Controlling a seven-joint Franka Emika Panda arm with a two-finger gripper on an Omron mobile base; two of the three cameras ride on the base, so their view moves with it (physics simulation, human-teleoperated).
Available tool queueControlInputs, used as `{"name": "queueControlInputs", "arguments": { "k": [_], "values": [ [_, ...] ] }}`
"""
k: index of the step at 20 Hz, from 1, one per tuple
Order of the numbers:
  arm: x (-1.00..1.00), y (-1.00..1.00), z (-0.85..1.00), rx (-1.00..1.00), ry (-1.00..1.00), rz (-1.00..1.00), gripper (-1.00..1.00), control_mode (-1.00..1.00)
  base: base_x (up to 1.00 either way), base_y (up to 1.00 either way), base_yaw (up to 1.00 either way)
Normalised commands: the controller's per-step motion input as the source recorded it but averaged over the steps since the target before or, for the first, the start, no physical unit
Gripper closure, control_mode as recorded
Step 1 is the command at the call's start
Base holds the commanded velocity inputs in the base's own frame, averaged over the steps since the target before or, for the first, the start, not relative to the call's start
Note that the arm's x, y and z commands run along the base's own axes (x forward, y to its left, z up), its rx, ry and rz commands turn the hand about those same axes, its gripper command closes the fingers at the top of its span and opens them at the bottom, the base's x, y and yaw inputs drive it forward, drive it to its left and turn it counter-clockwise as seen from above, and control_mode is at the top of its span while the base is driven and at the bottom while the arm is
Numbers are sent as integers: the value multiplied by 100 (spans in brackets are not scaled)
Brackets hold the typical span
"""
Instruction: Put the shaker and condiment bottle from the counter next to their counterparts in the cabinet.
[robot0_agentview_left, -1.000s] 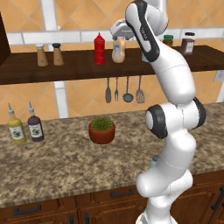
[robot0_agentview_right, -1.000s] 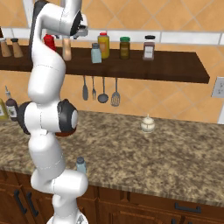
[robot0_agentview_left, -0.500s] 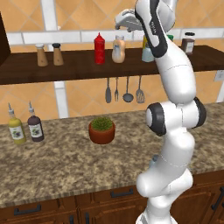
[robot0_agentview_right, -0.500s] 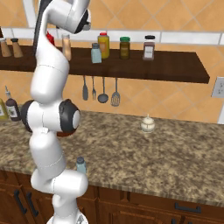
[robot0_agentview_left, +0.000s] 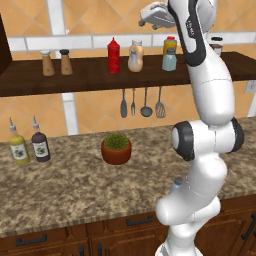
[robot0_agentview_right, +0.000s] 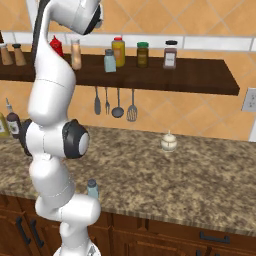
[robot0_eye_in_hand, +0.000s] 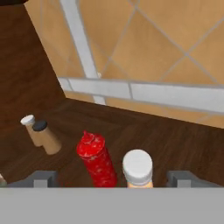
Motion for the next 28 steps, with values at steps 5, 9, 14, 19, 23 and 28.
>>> {"name": "queueControlInputs", "arguments": {
  "k": [5, 9, 14, 19, 23, 28],
  "values": [
    [-99, -10, -15, 0, -13, -2, -100, -100, 0, 0, 0],
    [-100, -12, -37, 0, -12, -2, -100, -100, 0, 0, 0],
    [-100, -14, -51, 0, -12, -2, -100, -100, 0, 0, 0],
    [-100, -21, -59, 0, -11, -5, -100, -100, 0, 0, 0],
    [-100, -24, -58, 0, -7, -6, -100, -100, 0, 0, 0],
    [-100, -23, -62, 0, -3, -7, -100, -100, 0, 0, 0]
  ]
}}
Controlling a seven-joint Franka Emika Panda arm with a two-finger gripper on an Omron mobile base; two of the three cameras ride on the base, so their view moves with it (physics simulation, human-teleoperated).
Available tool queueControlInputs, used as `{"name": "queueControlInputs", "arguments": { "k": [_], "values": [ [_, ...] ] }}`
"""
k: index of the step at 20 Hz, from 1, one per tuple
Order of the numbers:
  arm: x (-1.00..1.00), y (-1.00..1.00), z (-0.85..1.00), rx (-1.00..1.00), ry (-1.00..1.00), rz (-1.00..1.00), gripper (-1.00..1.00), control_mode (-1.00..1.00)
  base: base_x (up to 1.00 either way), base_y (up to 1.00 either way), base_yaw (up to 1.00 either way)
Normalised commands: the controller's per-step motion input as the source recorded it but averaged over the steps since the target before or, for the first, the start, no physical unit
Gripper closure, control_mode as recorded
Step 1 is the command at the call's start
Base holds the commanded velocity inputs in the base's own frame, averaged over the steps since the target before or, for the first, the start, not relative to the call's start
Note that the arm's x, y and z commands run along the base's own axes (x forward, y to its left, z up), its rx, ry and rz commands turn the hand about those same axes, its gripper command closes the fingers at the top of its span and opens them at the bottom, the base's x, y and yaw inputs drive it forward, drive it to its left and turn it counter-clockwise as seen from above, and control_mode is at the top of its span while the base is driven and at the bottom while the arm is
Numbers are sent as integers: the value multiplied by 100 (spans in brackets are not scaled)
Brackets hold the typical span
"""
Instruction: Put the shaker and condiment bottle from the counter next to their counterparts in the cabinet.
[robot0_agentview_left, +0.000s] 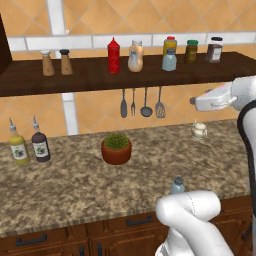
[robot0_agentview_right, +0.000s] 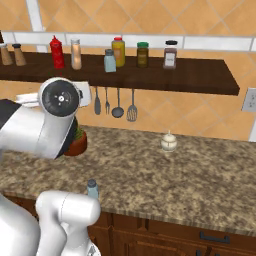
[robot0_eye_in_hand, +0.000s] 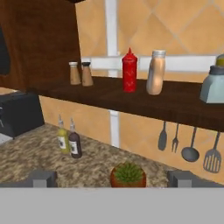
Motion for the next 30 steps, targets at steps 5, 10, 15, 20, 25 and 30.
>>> {"name": "queueControlInputs", "arguments": {
  "k": [5, 10, 15, 20, 25, 30],
  "values": [
    [-78, -18, -50, 1, 0, -6, -100, -100, 0, 0, 0],
    [-24, 0, -17, -2, 0, 0, -100, -100, 0, 0, 0],
    [-100, -8, -82, -10, 11, -2, -100, -100, 0, 0, 0],
    [-100, -7, -93, -9, 25, -5, -100, -100, 0, 0, 0],
    [-20, 4, -27, -1, 7, -2, -100, -100, 0, 0, 0],
    [9, 35, -29, -3, 20, -16, -100, -100, 0, 0, 0]
  ]
}}
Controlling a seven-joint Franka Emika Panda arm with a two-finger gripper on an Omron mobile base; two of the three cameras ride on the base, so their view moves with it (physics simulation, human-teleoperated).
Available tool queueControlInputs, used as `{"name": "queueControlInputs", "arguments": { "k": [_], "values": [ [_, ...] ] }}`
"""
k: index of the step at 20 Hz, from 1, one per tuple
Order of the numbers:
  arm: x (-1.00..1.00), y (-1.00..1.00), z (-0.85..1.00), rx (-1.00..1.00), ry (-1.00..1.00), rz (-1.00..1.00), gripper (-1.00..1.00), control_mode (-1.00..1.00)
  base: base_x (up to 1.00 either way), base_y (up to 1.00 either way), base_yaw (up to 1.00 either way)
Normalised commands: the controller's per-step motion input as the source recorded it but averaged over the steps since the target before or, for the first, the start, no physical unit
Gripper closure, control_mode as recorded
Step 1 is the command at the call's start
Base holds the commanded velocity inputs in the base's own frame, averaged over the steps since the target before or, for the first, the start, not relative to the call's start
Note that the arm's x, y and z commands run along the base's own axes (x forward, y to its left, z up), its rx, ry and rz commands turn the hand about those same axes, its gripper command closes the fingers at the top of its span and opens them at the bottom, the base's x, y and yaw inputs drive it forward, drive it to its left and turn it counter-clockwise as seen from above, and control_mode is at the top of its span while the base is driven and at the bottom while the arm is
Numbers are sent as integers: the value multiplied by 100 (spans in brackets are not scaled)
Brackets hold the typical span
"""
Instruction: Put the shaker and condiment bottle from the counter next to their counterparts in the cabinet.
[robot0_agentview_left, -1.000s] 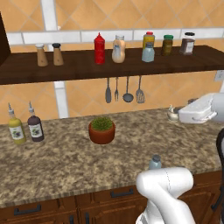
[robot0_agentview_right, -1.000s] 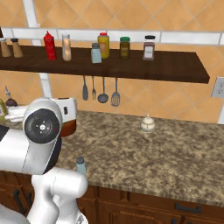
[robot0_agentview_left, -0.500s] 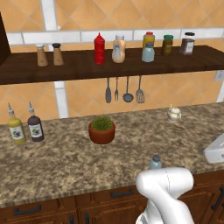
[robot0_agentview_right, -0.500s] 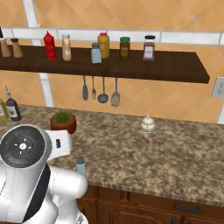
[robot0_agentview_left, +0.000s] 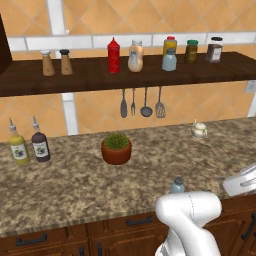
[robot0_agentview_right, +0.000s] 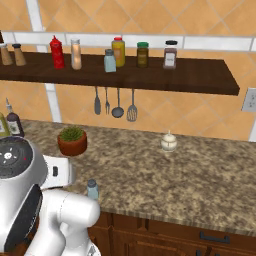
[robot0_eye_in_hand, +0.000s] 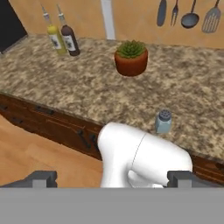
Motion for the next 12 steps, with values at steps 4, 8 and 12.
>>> {"name": "queueControlInputs", "arguments": {
  "k": [4, 8, 12],
  "values": [
    [24, 44, -45, -5, 30, -21, -100, -100, 0, 0, 0],
    [5, 8, -29, -1, 14, 0, -100, -100, 0, 0, 0],
    [38, 0, -63, 0, 35, -3, -100, -100, 0, 0, 0]
  ]
}}
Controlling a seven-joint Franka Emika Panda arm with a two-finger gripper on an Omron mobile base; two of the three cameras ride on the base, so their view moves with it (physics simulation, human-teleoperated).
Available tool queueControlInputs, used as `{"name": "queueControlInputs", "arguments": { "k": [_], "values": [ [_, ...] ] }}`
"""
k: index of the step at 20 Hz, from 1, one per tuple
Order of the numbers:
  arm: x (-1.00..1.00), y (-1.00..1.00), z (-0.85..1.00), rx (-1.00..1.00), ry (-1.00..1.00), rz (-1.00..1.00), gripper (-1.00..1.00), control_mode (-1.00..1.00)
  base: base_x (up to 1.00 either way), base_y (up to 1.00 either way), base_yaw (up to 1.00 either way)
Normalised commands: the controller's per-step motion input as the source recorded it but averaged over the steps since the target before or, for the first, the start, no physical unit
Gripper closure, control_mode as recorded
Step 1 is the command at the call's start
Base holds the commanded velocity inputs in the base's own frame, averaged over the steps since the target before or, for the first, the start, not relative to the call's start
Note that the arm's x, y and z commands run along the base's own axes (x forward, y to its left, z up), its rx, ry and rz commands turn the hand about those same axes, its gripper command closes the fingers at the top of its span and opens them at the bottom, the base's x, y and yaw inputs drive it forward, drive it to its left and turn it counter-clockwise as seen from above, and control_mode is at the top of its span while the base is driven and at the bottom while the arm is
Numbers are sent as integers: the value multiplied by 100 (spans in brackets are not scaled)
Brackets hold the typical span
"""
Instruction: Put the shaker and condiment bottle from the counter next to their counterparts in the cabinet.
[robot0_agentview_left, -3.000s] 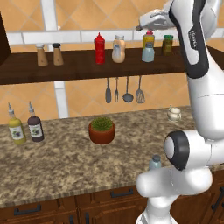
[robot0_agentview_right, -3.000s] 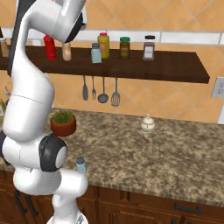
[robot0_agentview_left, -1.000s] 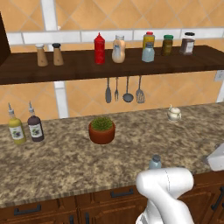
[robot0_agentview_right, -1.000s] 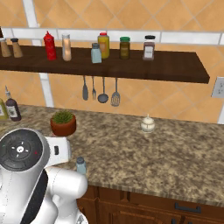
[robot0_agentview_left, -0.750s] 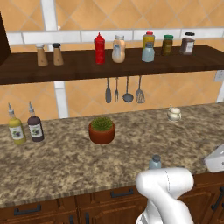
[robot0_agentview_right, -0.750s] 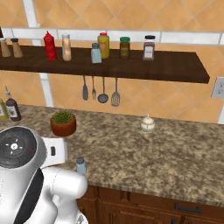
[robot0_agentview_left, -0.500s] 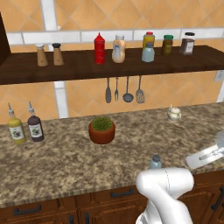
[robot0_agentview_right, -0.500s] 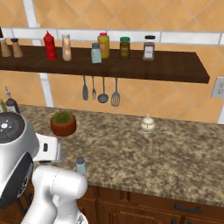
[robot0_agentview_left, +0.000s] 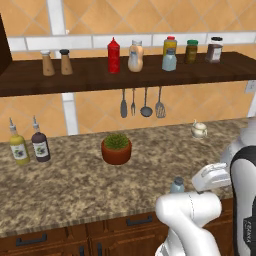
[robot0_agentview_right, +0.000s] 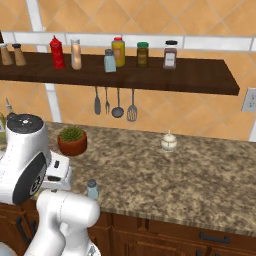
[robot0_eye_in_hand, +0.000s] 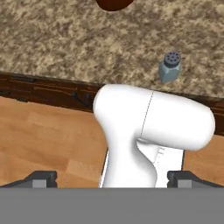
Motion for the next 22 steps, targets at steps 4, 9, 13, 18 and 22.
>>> {"name": "queueControlInputs", "arguments": {
  "k": [4, 9, 13, 18, 22],
  "values": [
    [32, 0, -27, -1, 17, -1, -100, -100, 0, 0, 0],
    [2, -11, -5, 0, 0, 0, -100, -100, 0, 0, 0],
    [23, -38, -19, 0, 0, 0, -100, -100, 0, 0, 0],
    [34, -5, -31, 0, 0, 0, -100, -100, 0, 0, 0],
    [5, 0, -17, 0, 1, 0, -100, -100, 0, 0, 0]
  ]
}}
